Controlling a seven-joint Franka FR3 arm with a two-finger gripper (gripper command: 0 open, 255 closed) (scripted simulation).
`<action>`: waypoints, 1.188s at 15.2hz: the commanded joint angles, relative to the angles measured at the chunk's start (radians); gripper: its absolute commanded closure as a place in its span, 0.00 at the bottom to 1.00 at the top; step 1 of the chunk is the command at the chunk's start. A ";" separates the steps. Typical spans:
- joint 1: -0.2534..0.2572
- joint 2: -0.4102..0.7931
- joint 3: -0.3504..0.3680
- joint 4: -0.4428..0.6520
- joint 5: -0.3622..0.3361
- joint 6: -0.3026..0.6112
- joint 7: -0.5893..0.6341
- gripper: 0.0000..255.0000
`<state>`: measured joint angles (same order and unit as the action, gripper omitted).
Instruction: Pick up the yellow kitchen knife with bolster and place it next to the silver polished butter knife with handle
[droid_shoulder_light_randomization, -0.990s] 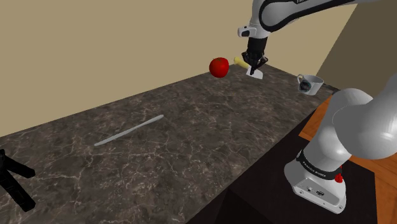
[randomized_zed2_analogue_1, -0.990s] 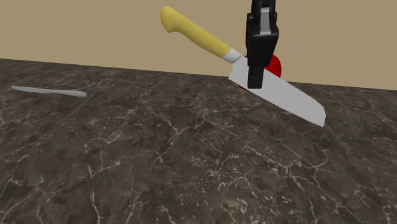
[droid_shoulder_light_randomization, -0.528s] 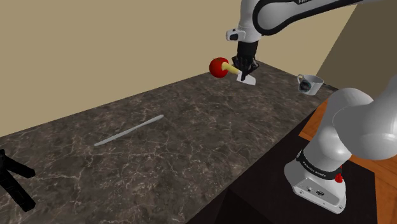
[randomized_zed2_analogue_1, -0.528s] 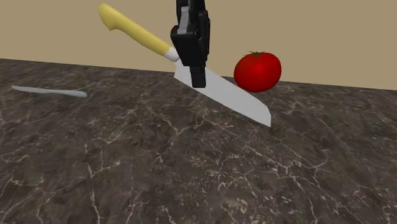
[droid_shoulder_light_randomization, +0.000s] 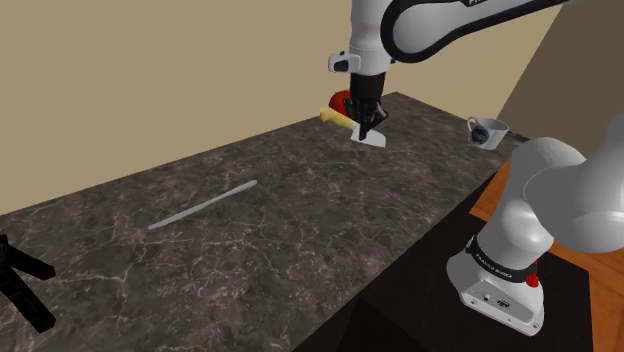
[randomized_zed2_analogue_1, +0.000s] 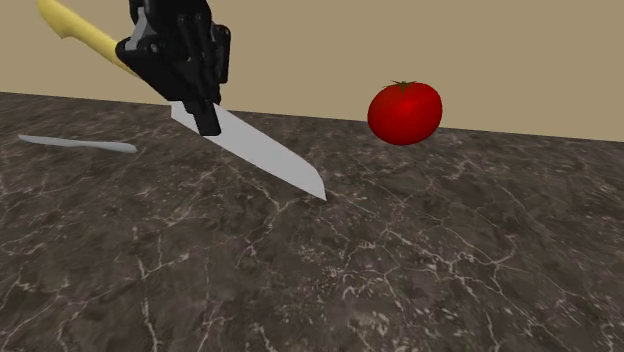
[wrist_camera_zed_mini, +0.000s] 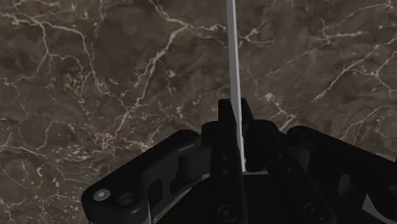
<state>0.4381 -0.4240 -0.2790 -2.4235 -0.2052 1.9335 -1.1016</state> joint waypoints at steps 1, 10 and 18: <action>0.025 0.023 0.032 0.012 0.023 0.005 0.045 1.00; 0.131 0.157 0.165 0.132 0.114 0.000 0.231 1.00; 0.167 0.245 0.210 0.167 0.139 0.048 0.301 1.00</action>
<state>0.6042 -0.1873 -0.0699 -2.2506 -0.0665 1.9675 -0.8032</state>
